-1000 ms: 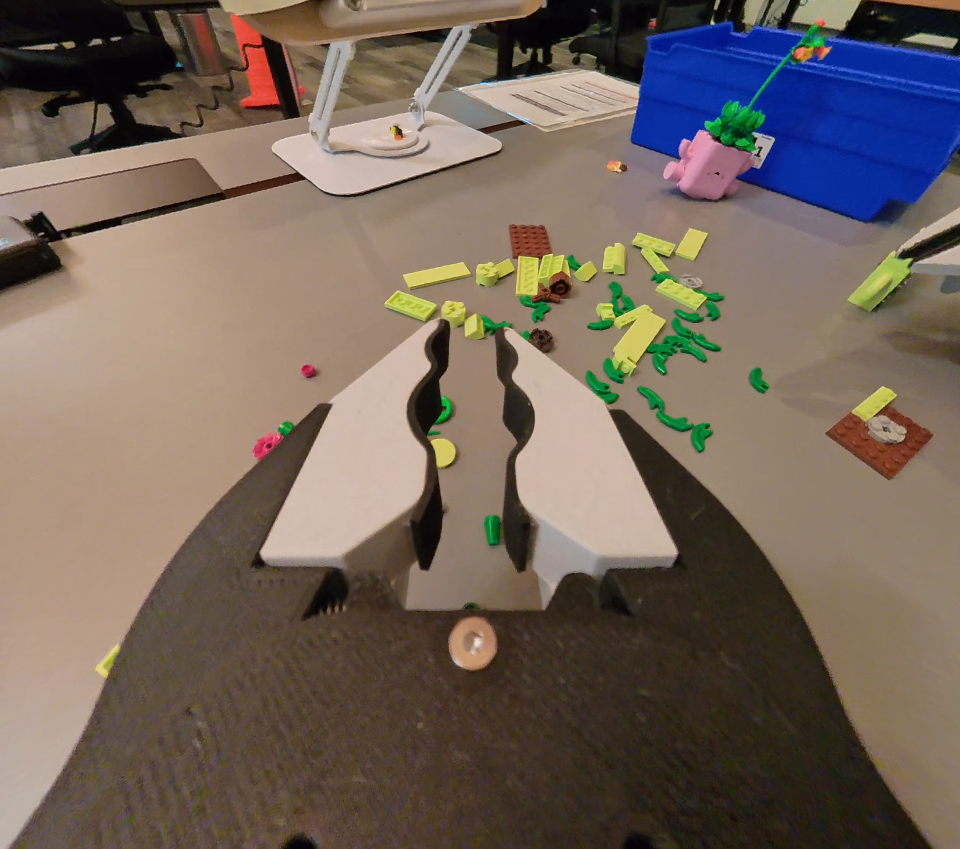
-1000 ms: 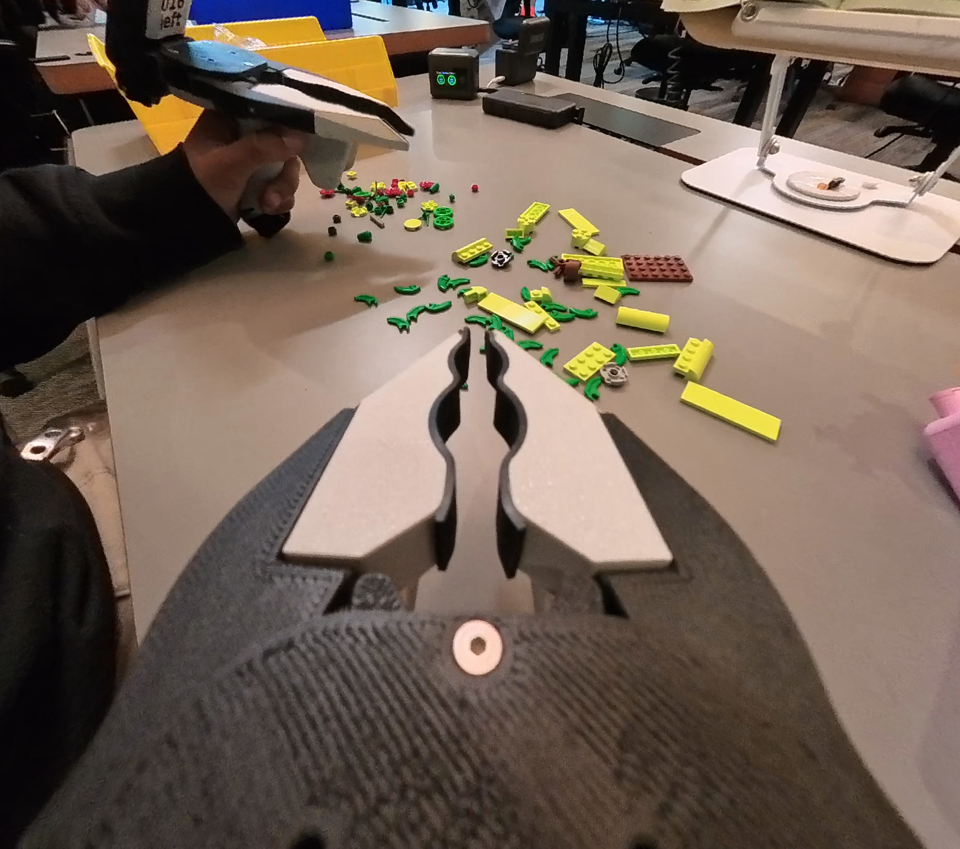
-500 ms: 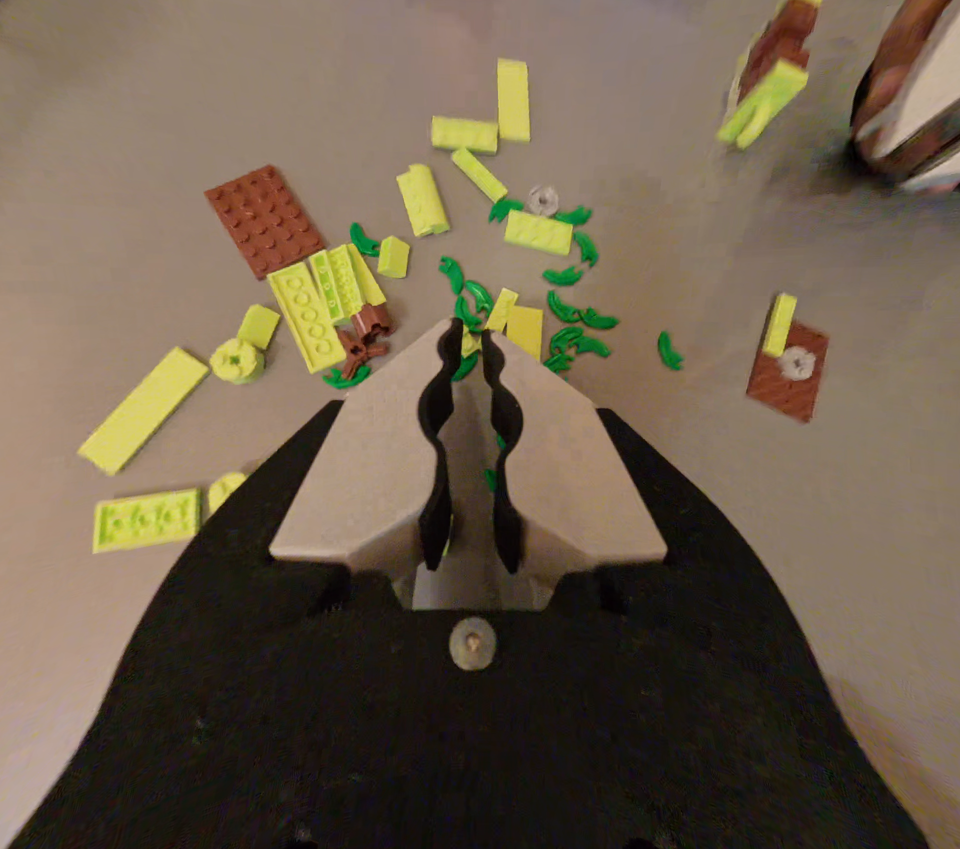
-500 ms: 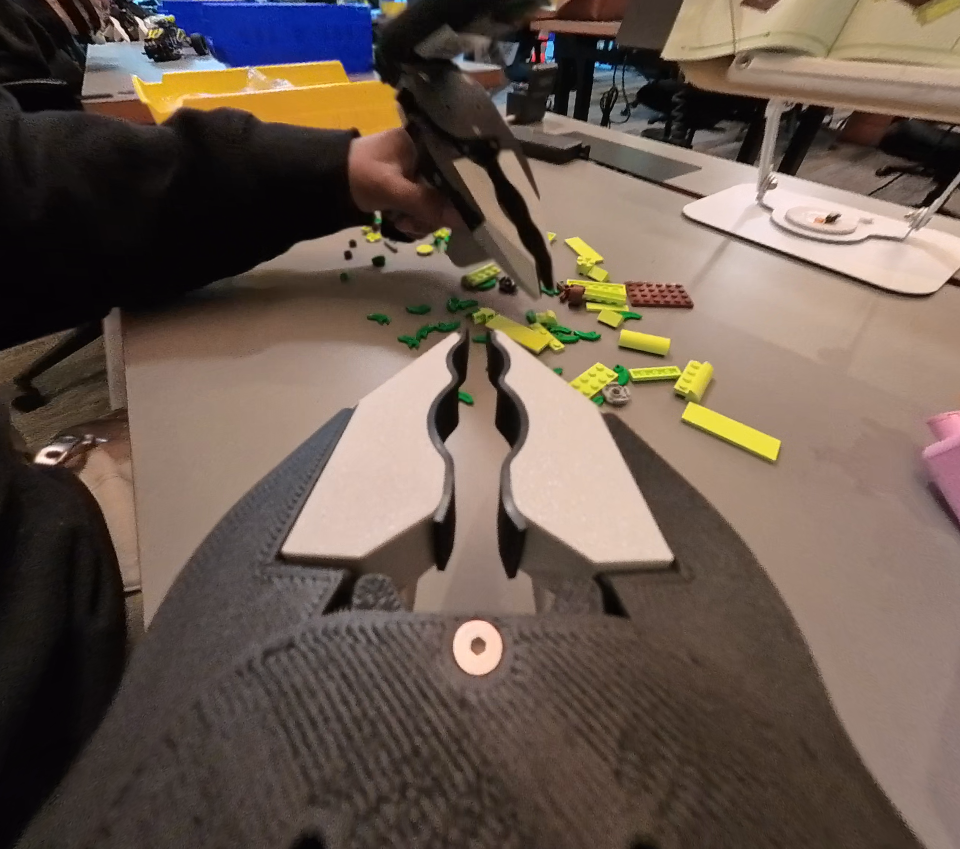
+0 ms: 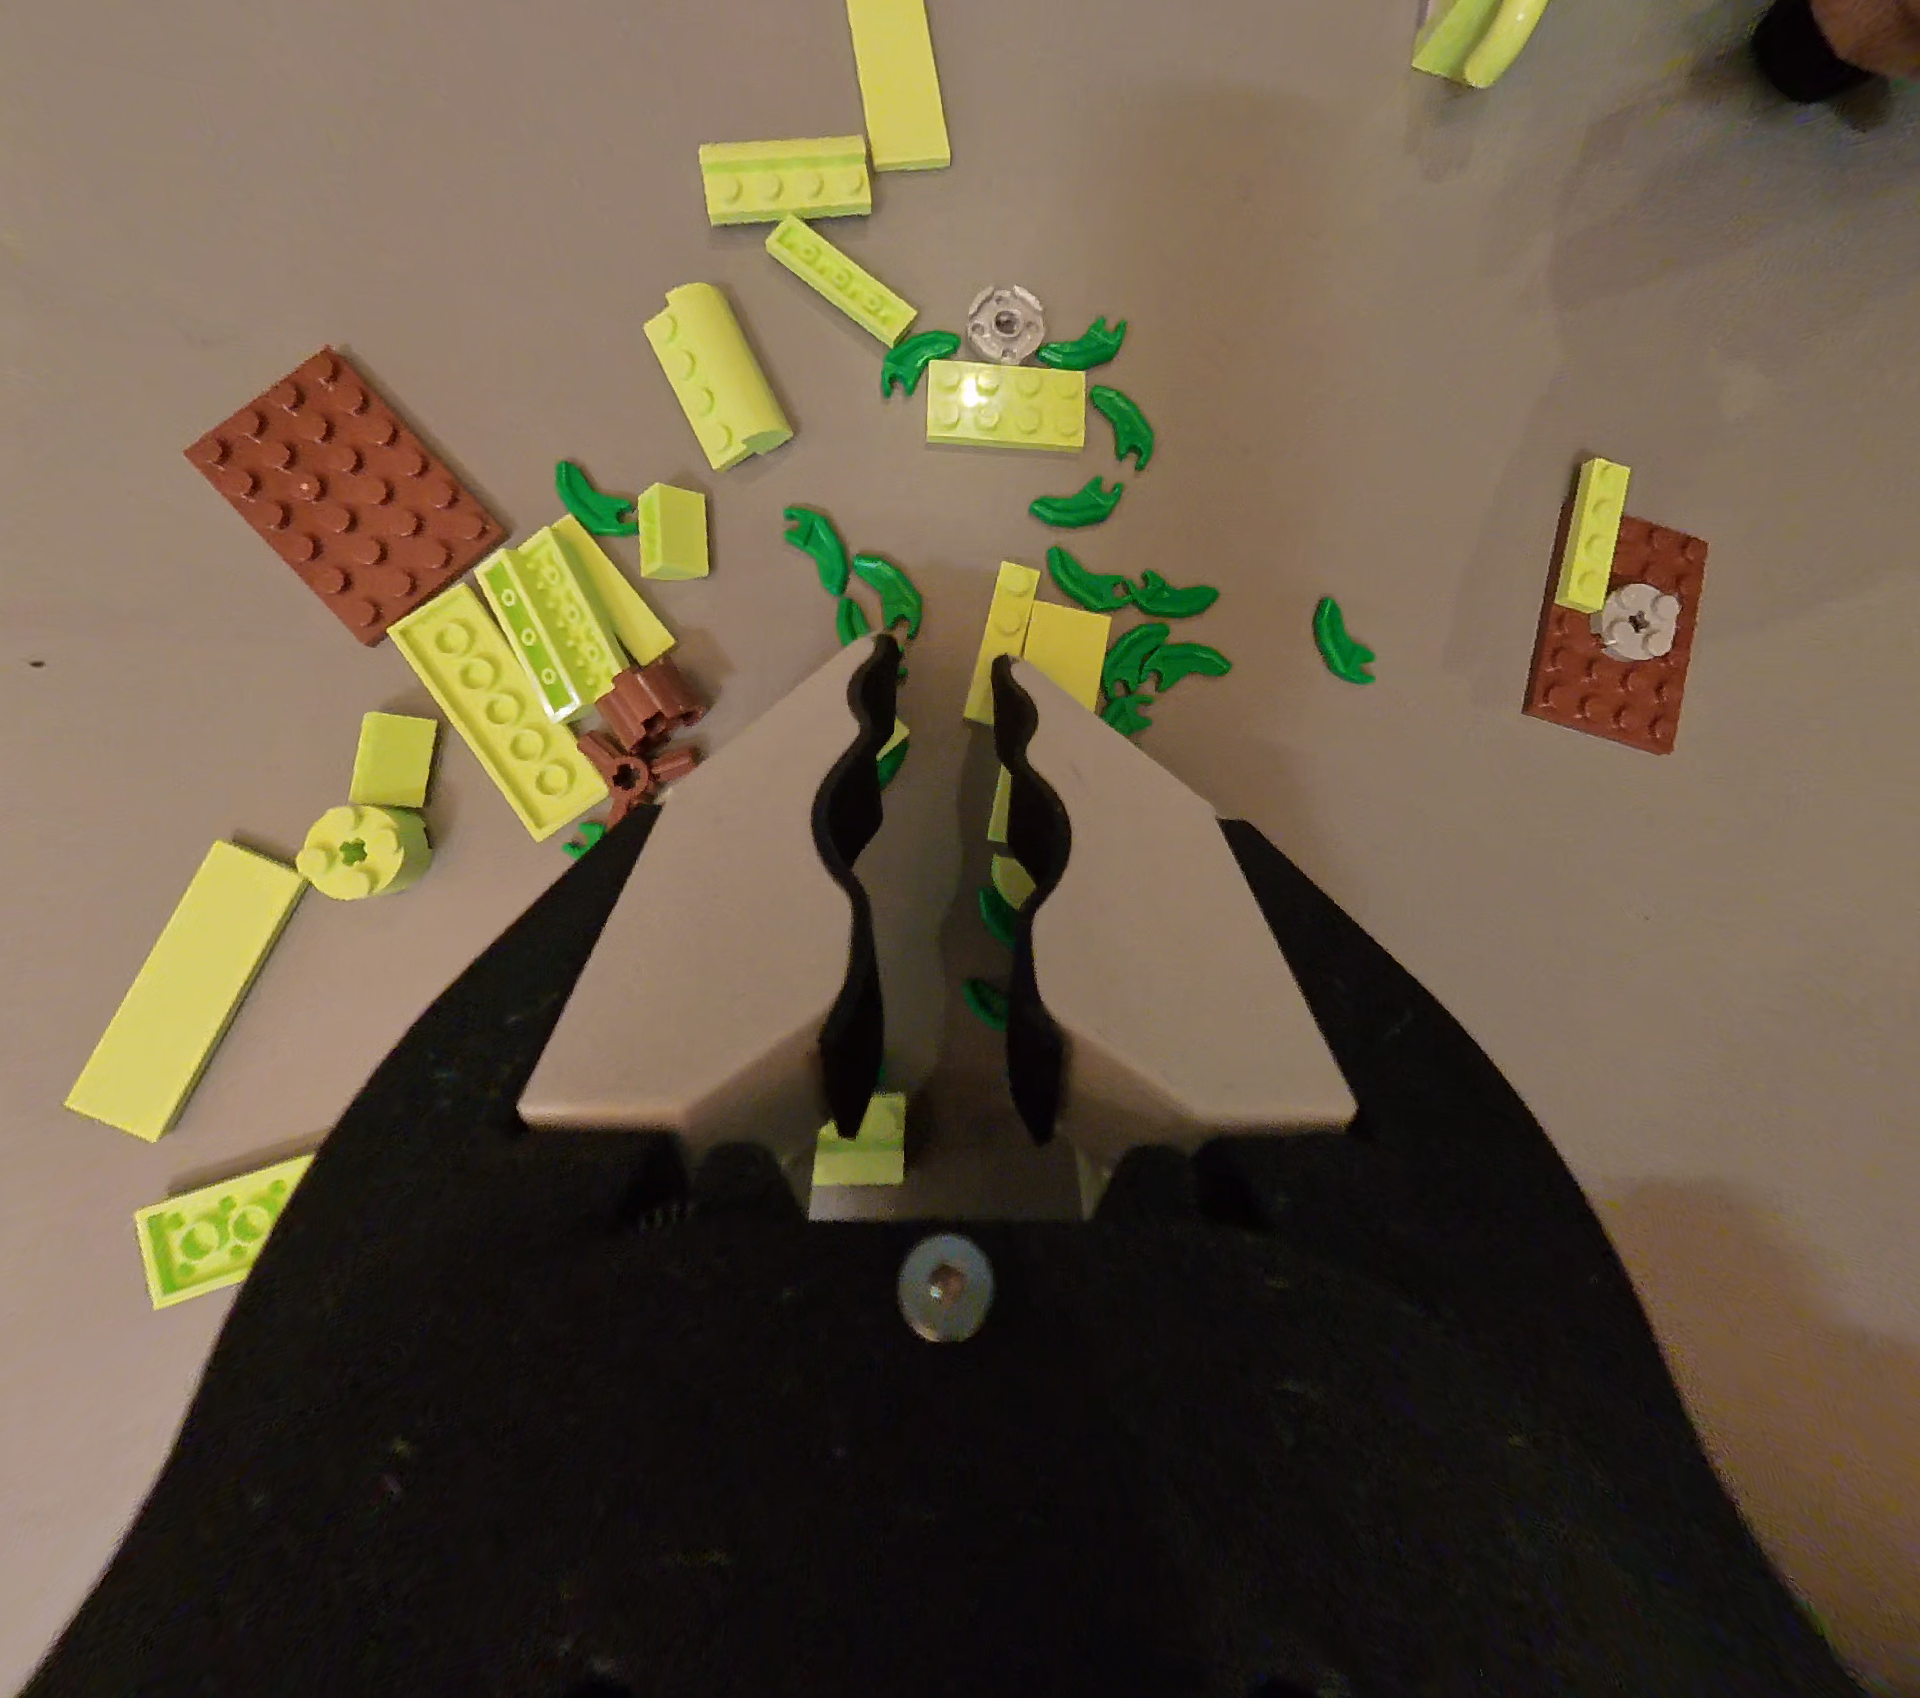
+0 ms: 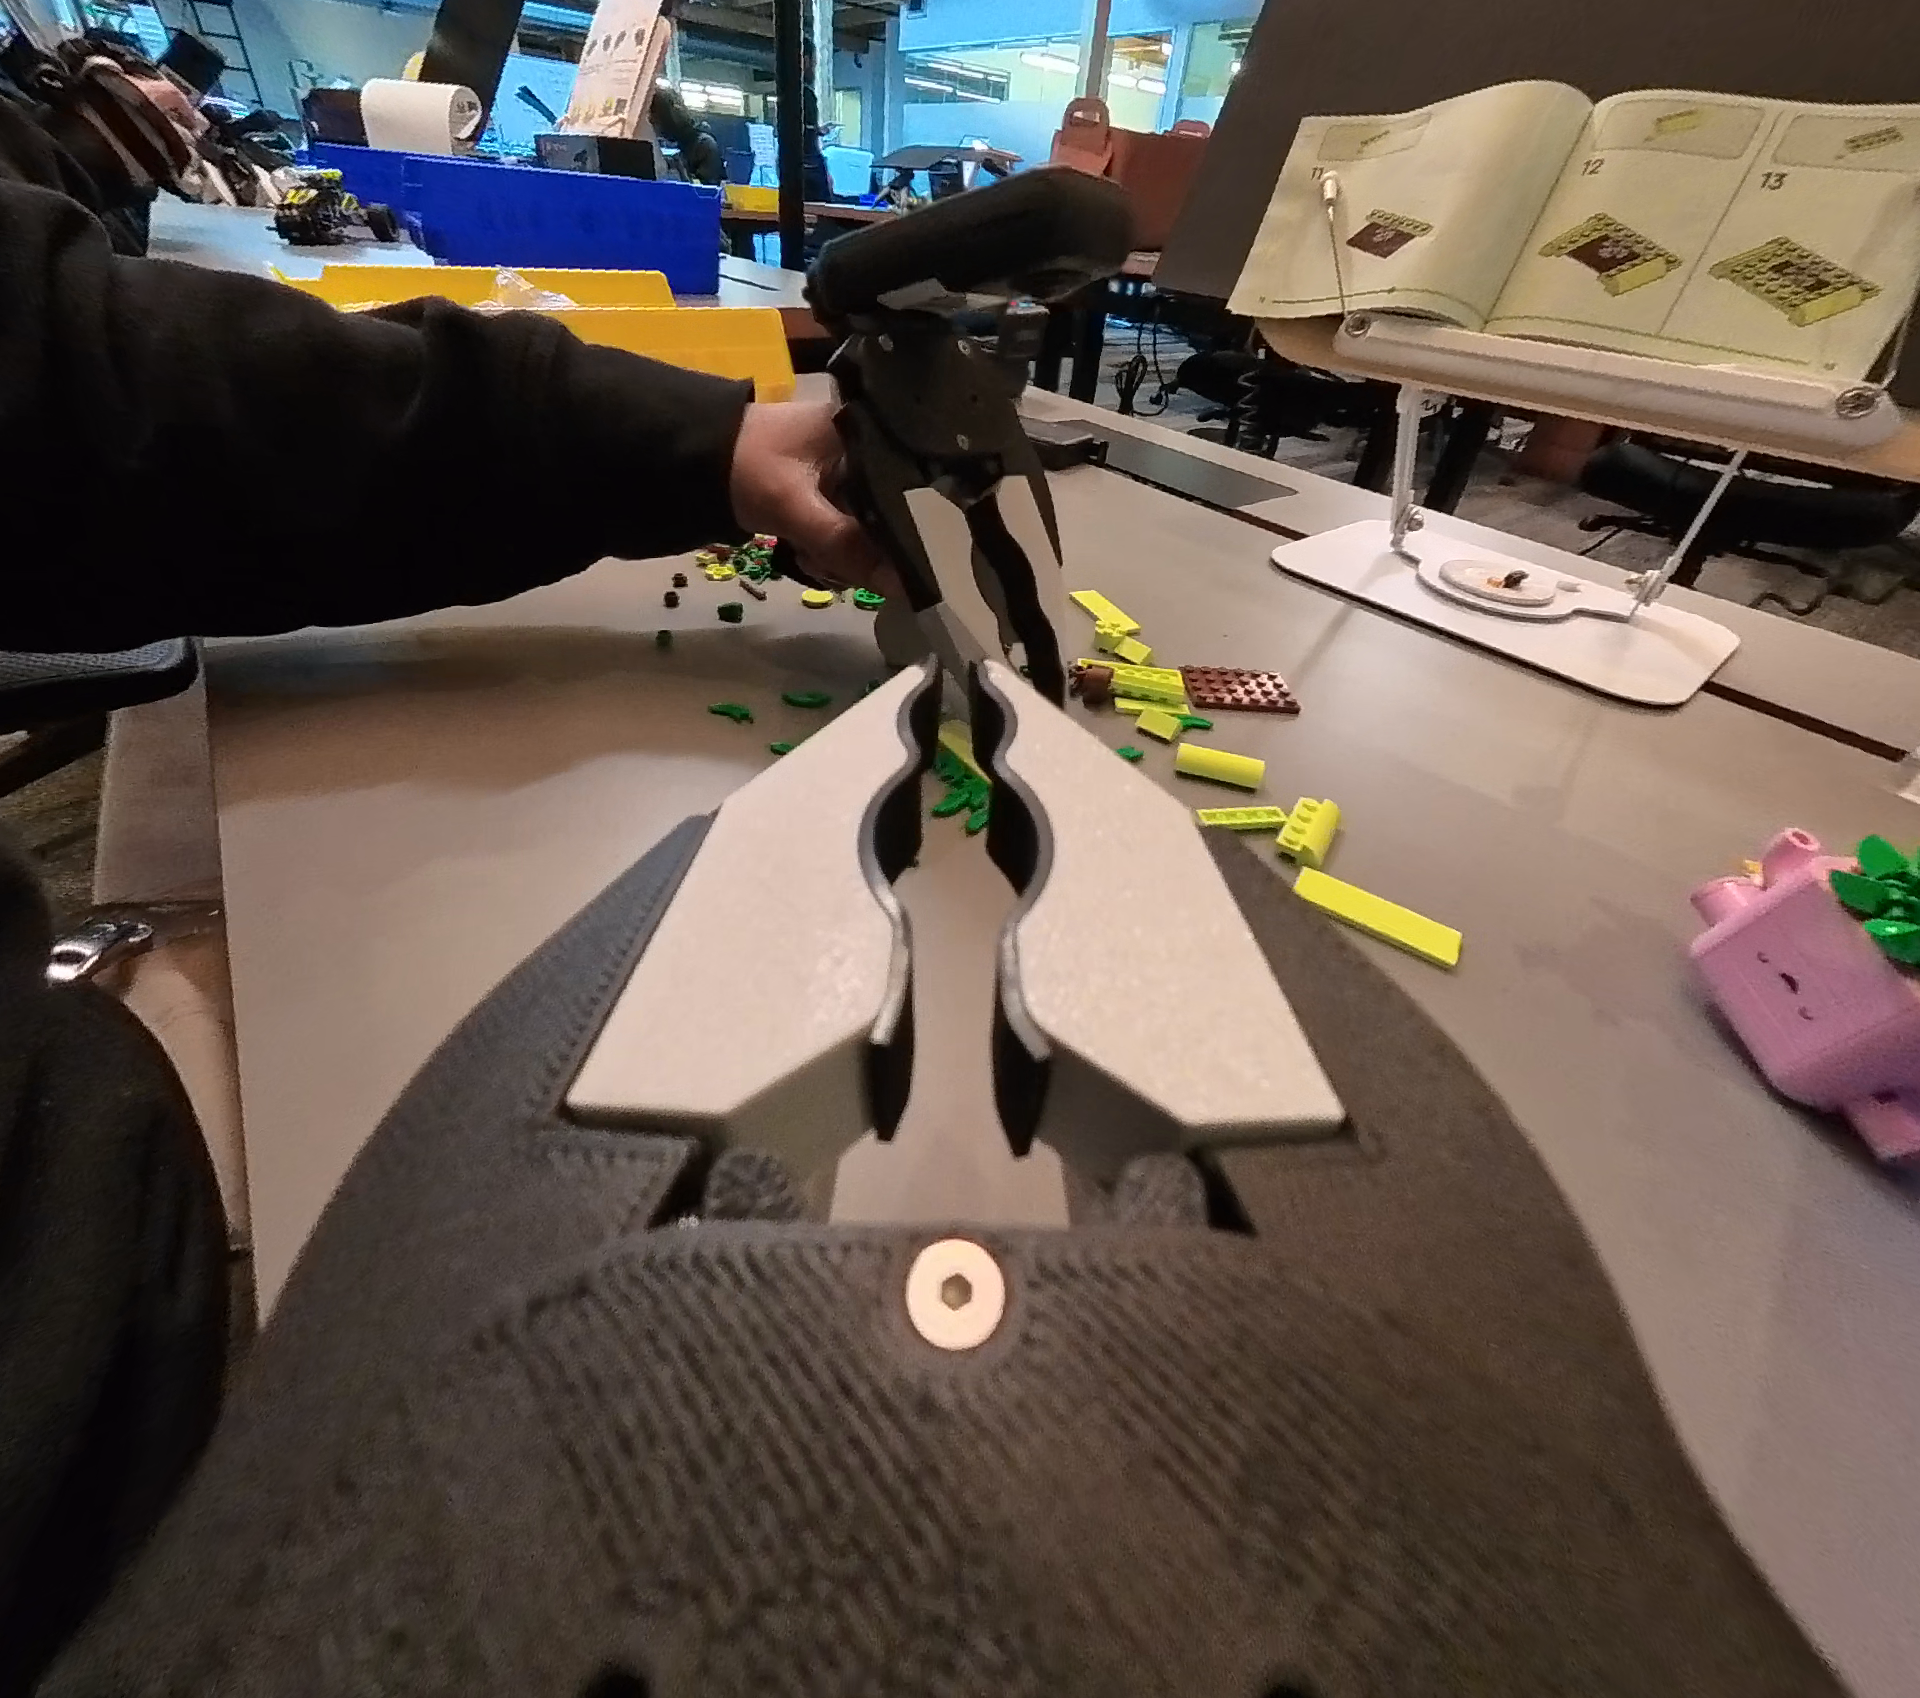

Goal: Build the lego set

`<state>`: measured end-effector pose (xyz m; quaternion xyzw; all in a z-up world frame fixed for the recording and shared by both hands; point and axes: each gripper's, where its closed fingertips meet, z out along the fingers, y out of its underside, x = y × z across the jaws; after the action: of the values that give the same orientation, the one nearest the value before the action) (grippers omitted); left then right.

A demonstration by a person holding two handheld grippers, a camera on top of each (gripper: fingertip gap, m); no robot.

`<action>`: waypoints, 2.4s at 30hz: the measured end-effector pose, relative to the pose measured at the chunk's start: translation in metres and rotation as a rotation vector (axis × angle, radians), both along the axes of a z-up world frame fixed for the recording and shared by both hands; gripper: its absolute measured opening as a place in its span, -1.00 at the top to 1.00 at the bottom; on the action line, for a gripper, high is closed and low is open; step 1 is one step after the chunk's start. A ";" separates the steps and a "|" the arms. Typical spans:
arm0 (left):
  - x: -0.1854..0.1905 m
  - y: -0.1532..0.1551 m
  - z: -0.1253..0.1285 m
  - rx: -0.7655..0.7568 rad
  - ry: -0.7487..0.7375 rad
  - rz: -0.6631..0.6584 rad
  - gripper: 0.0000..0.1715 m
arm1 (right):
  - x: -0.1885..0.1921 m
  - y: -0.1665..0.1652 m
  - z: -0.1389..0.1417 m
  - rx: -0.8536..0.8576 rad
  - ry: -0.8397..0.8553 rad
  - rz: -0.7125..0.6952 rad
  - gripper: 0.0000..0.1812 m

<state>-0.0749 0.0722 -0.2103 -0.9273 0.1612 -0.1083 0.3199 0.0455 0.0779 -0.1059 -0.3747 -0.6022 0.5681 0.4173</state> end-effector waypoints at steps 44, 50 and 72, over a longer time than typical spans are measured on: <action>0.024 0.002 0.012 0.006 -0.003 -0.019 0.94 | 0.000 0.000 0.000 0.006 -0.001 -0.003 0.97; 0.091 -0.027 0.023 -0.042 -0.019 -0.215 0.94 | -0.001 0.000 -0.001 0.005 -0.008 -0.004 0.96; 0.126 -0.045 0.001 -0.150 -0.001 -0.268 0.93 | -0.001 0.000 -0.001 0.007 -0.007 -0.005 0.96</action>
<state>0.0515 0.0267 -0.2094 -0.9187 0.2750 -0.1623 0.2324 0.0443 0.0779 -0.1070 -0.3767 -0.6047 0.5637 0.4179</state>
